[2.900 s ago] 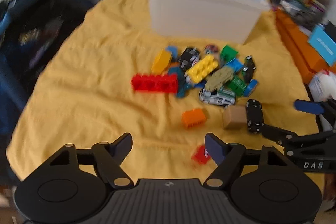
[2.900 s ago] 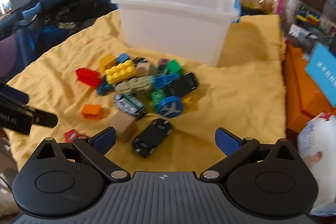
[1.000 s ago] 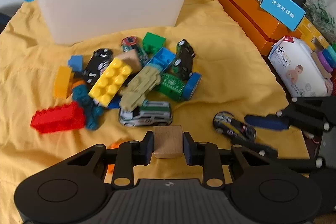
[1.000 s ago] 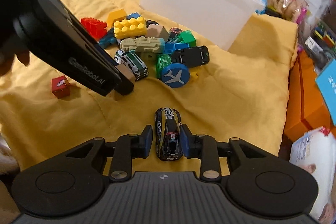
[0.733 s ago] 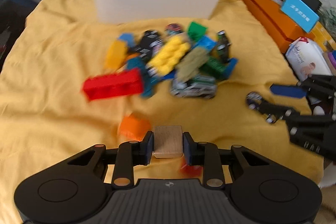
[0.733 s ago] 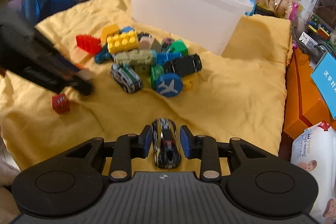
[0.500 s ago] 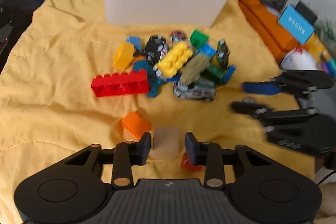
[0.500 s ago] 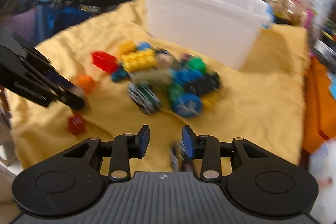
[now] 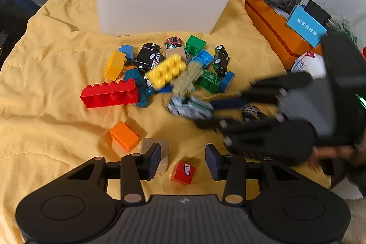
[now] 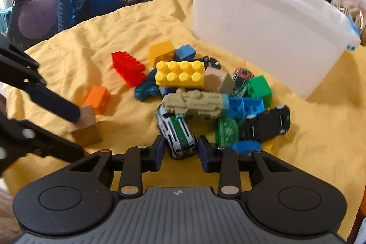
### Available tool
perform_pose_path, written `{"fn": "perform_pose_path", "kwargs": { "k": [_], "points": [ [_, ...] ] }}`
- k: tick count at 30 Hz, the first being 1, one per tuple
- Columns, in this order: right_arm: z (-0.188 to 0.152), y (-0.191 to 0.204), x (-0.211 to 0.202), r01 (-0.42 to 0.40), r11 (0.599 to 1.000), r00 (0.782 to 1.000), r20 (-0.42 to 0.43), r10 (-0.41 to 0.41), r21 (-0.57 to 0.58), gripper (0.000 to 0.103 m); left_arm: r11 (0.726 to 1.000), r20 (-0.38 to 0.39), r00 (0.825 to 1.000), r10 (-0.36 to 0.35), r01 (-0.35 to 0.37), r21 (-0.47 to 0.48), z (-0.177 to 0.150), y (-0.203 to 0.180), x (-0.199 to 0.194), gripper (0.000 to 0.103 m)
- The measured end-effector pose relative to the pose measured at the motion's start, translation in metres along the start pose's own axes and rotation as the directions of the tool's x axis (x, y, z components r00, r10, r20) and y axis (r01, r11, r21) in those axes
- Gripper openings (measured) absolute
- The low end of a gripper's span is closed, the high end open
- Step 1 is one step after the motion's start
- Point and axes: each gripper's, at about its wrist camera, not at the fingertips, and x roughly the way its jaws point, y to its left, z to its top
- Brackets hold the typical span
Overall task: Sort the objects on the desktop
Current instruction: 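Grasp the white-green toy car with the left gripper while the right gripper holds the black car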
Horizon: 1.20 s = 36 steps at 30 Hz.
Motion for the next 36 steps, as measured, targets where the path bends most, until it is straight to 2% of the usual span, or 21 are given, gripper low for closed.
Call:
{"fn": "perform_pose_path", "kwargs": {
  "k": [7, 8, 9, 10, 11, 15, 18, 19, 22, 24, 25, 26, 29, 31, 32, 34, 36],
  "points": [
    [-0.024, 0.015, -0.029, -0.068, 0.994, 0.997, -0.032, 0.071, 0.087, 0.034, 0.999, -0.017, 0.999, -0.035, 0.035, -0.035, 0.005, -0.009, 0.007, 0.047],
    [-0.027, 0.016, -0.034, -0.054, 0.993, 0.998, -0.029, 0.057, 0.106, 0.037, 0.998, -0.024, 0.999, -0.044, 0.043, -0.037, 0.006, -0.012, 0.009, 0.047],
    [-0.03, 0.017, -0.039, -0.049, 0.992, 0.998, -0.024, 0.053, 0.113, 0.047, 0.998, -0.028, 0.998, -0.052, 0.05, -0.041, 0.006, -0.015, 0.011, 0.047],
    [-0.033, 0.017, -0.044, -0.049, 0.993, 0.999, -0.017, 0.051, 0.112, 0.052, 0.997, -0.033, 0.998, -0.059, 0.058, -0.044, 0.006, -0.016, 0.013, 0.047],
    [-0.035, 0.016, -0.051, -0.044, 0.993, 0.999, -0.008, 0.045, 0.105, 0.052, 0.996, -0.038, 0.997, -0.068, 0.066, -0.052, 0.007, -0.019, 0.015, 0.047],
    [-0.042, 0.002, -0.073, 0.068, 0.99, 0.998, 0.008, -0.069, 0.126, 0.052, 0.986, -0.057, 0.995, -0.085, 0.076, -0.147, 0.014, -0.022, 0.029, 0.047],
    [-0.05, -0.019, -0.075, 0.113, 0.973, 0.994, -0.011, -0.113, 0.201, 0.052, 0.981, -0.081, 0.996, -0.046, 0.03, -0.191, 0.022, -0.027, 0.043, 0.053],
    [-0.051, -0.022, -0.072, 0.125, 0.969, 0.992, -0.024, -0.123, 0.215, 0.052, 0.982, -0.087, 0.996, -0.03, 0.014, -0.188, 0.025, -0.03, 0.048, 0.06],
    [-0.057, -0.026, -0.064, 0.156, 0.965, 0.988, -0.046, -0.15, 0.209, 0.052, 0.989, -0.095, 0.995, 0.017, -0.031, -0.141, 0.03, -0.041, 0.06, 0.062],
    [-0.06, -0.025, -0.061, 0.158, 0.967, 0.987, -0.049, -0.151, 0.201, 0.052, 0.995, -0.076, 0.997, 0.034, -0.041, -0.096, 0.029, -0.044, 0.062, 0.056],
    [-0.061, -0.025, -0.059, 0.154, 0.968, 0.988, -0.05, -0.147, 0.199, 0.052, 0.996, -0.08, 0.996, 0.044, -0.051, -0.078, 0.029, -0.043, 0.063, 0.047],
    [-0.062, -0.025, -0.057, 0.153, 0.969, 0.988, -0.053, -0.145, 0.194, 0.052, 0.997, -0.082, 0.995, 0.048, -0.053, -0.055, 0.027, -0.043, 0.064, 0.047],
    [-0.064, -0.024, -0.056, 0.155, 0.973, 0.988, -0.048, -0.148, 0.174, 0.052, 0.999, -0.09, 0.996, 0.02, -0.023, -0.04, 0.024, -0.038, 0.06, 0.039],
    [-0.064, -0.023, -0.055, 0.157, 0.976, 0.987, -0.043, -0.152, 0.151, 0.05, 0.999, -0.121, 0.992, -0.018, 0.014, -0.034, 0.021, -0.036, 0.056, 0.032],
    [-0.064, -0.024, -0.054, 0.147, 0.979, 0.989, -0.048, -0.141, 0.142, 0.049, 0.999, -0.134, 0.991, -0.019, 0.015, -0.03, 0.019, -0.035, 0.054, 0.031],
    [-0.064, -0.025, -0.054, 0.103, 0.985, 0.994, -0.058, -0.096, 0.141, 0.033, 1.0, -0.129, 0.991, 0.018, -0.018, -0.001, 0.012, -0.032, 0.048, 0.031],
    [-0.063, -0.025, -0.055, 0.091, 0.987, 0.995, -0.06, -0.084, 0.131, 0.033, 1.0, -0.1, 0.995, -0.009, 0.006, -0.03, 0.009, -0.025, 0.041, 0.031]
  ]
}}
